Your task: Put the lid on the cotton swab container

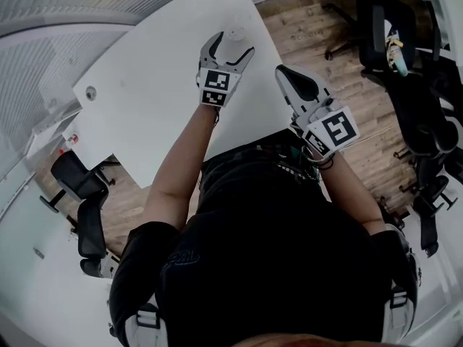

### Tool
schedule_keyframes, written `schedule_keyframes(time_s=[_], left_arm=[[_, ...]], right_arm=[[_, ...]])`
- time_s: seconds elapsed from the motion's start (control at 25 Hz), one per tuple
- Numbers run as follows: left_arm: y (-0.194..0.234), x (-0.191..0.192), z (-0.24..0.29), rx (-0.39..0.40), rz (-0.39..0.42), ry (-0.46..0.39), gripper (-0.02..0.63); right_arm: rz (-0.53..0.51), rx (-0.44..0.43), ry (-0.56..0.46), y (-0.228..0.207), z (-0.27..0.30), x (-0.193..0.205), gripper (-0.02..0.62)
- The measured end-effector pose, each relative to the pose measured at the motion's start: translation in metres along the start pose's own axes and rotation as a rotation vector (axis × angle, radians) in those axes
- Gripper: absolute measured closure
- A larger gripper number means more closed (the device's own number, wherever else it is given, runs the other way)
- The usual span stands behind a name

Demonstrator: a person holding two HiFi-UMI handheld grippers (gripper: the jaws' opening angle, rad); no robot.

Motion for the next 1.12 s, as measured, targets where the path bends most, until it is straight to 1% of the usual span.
schedule_keyframes(time_s=[0.32,0.44,0.6,0.76,0.96,1.04,1.12], left_arm=[[0.018,0.025,0.023,-0.028,-0.029,0.06,0.232],[0.022,0.033,0.034,-0.032,-0.014,0.084,0.232],[0.027,0.046,0.045,-0.044,-0.02,0.123,0.233],[0.028,0.05,0.054,-0.055,-0.004,0.144,0.235],[0.032,0.053,0.06,-0.083,-0.033,0.15,0.239],[0.032,0.052,0.06,-0.096,-0.019,0.151,0.259],[0.033,0.052,0.059,-0.112,-0.005,0.15,0.307]], right_arm=[[0.032,-0.016,0.024,-0.001,0.007,0.012,0.574],[0.042,-0.027,0.041,0.0,0.007,0.02,0.574],[0.063,-0.03,0.06,0.001,0.007,0.031,0.574],[0.073,-0.038,0.065,0.003,0.009,0.033,0.574],[0.08,-0.041,0.068,0.001,0.01,0.033,0.574],[0.08,-0.041,0.07,0.002,0.01,0.034,0.574],[0.08,-0.041,0.072,0.002,0.009,0.035,0.574]])
Point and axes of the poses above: the fingertips, and each gripper's own axes: z forward along the fingers, y to its left, x out of its underside, the point moved 3 cm from there along -z, backward along the fingers, and after that the axes turned 9 degrees about -z, right-handed, at the moved point
